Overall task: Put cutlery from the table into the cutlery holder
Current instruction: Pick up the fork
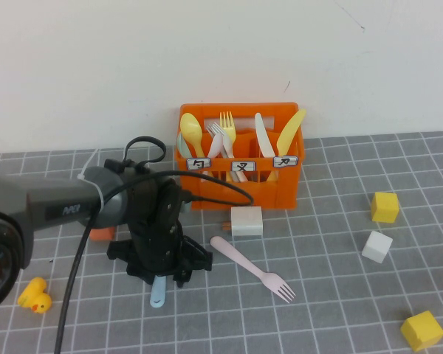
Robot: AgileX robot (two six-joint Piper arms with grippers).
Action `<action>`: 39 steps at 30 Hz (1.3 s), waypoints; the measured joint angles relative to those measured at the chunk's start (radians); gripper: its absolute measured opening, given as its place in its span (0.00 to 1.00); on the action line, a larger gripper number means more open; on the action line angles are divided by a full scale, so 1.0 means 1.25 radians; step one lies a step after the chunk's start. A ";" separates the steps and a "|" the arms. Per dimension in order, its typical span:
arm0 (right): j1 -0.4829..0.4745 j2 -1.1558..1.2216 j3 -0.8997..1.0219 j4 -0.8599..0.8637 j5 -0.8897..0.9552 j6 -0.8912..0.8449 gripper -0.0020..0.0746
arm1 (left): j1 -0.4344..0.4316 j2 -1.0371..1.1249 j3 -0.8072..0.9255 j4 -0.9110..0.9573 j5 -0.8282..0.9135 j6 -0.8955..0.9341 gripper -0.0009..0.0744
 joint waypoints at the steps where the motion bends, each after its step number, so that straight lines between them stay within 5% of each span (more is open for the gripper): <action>1: 0.000 0.000 0.000 0.002 0.000 0.000 0.02 | 0.000 0.000 0.000 0.000 -0.006 -0.008 0.52; 23: 0.000 0.000 0.000 0.010 0.006 0.000 0.02 | -0.004 0.012 -0.008 0.050 0.003 -0.093 0.51; 34: 0.000 0.000 0.000 0.010 0.006 0.000 0.02 | -0.005 0.028 -0.019 0.033 0.015 -0.106 0.24; 39: 0.000 0.000 0.000 0.013 0.006 0.000 0.02 | -0.005 0.030 -0.021 0.029 0.015 -0.098 0.24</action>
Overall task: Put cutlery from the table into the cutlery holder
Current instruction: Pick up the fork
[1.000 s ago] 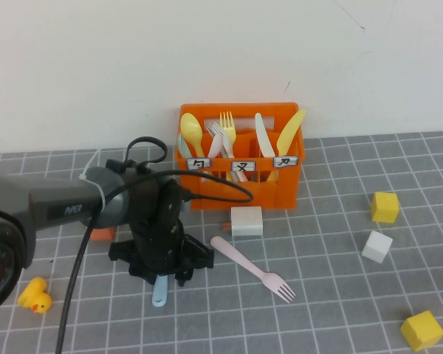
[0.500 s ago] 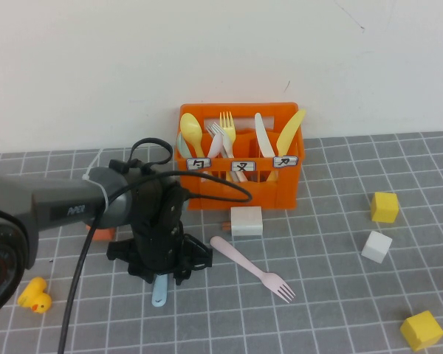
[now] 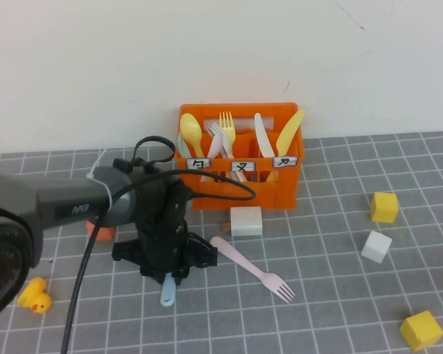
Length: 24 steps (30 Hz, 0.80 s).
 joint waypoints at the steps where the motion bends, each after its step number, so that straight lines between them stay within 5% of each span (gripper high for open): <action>1: 0.000 0.000 0.000 0.002 0.000 0.000 0.02 | 0.000 0.000 0.000 0.000 0.000 0.002 0.24; 24: 0.000 0.000 0.000 0.002 -0.003 0.000 0.02 | 0.002 -0.086 0.015 0.112 0.124 0.036 0.24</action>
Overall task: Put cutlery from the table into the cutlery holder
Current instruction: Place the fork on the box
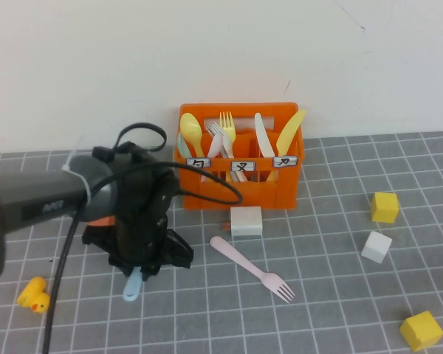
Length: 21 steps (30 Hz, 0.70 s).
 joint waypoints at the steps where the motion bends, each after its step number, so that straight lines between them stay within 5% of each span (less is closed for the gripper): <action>1: 0.000 0.000 0.000 0.000 0.000 0.000 0.02 | 0.000 -0.010 0.000 0.001 0.002 0.002 0.24; 21: 0.000 0.000 0.000 0.000 0.000 0.000 0.02 | 0.000 -0.285 0.003 -0.011 0.077 0.007 0.24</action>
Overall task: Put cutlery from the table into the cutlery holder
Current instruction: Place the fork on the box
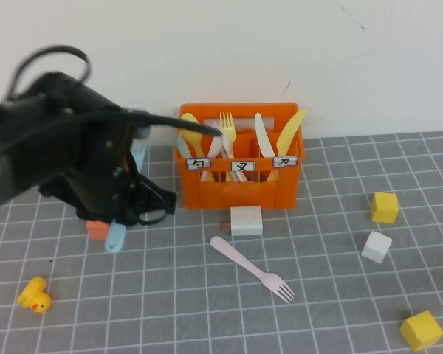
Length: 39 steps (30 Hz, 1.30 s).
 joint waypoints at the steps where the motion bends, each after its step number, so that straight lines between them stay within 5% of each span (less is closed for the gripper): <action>1: 0.000 0.000 0.000 0.000 0.000 0.000 0.02 | 0.000 -0.019 0.000 0.000 0.000 0.002 0.24; 12: 0.000 0.000 0.000 0.001 0.000 -0.012 0.02 | 0.000 -0.145 0.002 0.059 -0.223 -0.031 0.24; 23: 0.000 0.000 0.000 0.004 -0.017 -0.019 0.02 | 0.001 -0.121 0.130 0.205 -0.812 -0.132 0.24; 39: 0.000 0.000 0.000 0.003 -0.018 -0.039 0.02 | 0.001 0.041 0.133 0.219 -1.057 -0.140 0.23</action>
